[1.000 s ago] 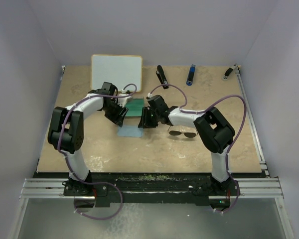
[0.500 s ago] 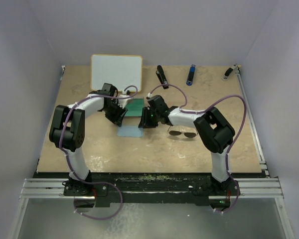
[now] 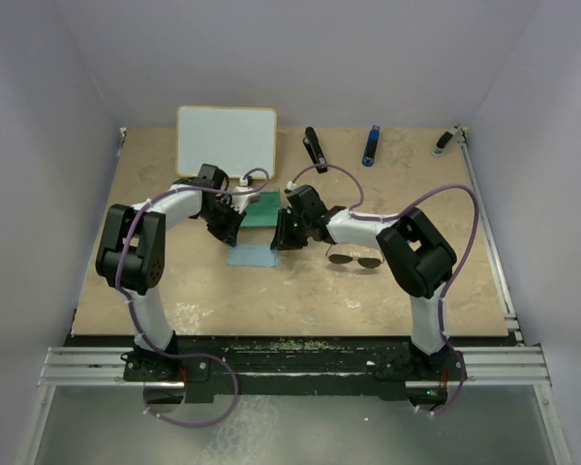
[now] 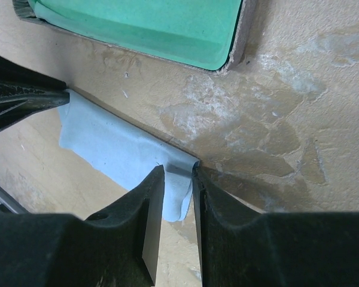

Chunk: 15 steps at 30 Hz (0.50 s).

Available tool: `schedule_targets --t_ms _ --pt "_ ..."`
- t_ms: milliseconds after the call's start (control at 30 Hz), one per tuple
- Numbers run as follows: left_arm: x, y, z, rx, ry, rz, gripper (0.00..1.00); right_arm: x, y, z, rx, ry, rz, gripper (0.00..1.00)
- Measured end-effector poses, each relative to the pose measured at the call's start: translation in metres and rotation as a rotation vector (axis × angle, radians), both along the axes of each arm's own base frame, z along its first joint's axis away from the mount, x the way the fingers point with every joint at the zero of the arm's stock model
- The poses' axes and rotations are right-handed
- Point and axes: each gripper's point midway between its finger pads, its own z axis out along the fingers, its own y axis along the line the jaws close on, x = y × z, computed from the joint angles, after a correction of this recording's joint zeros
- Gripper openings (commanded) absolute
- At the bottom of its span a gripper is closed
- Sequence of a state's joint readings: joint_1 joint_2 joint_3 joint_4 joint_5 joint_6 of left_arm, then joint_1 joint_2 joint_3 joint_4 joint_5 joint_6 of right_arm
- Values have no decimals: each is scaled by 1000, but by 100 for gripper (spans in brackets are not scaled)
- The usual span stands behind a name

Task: Organize the sunglasses
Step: Pick up the glasses cleaning cloth from the center of the board.

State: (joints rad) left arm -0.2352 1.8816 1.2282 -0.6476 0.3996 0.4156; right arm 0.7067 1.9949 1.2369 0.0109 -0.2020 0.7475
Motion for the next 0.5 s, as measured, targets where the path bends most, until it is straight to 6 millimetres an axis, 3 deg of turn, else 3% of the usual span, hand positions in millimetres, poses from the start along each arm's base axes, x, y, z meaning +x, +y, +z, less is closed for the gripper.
schedule_targets --t_ms 100,267,500 --pt "-4 -2 -1 -14 10 -16 4 0 0 0 -2 2 0 24" --pt "-7 -5 -2 -31 21 -24 4 0 0 -4 -7 8 4 0" --pt "-8 -5 -1 -33 23 -23 4 -1 -1 -5 -14 11 3 0"
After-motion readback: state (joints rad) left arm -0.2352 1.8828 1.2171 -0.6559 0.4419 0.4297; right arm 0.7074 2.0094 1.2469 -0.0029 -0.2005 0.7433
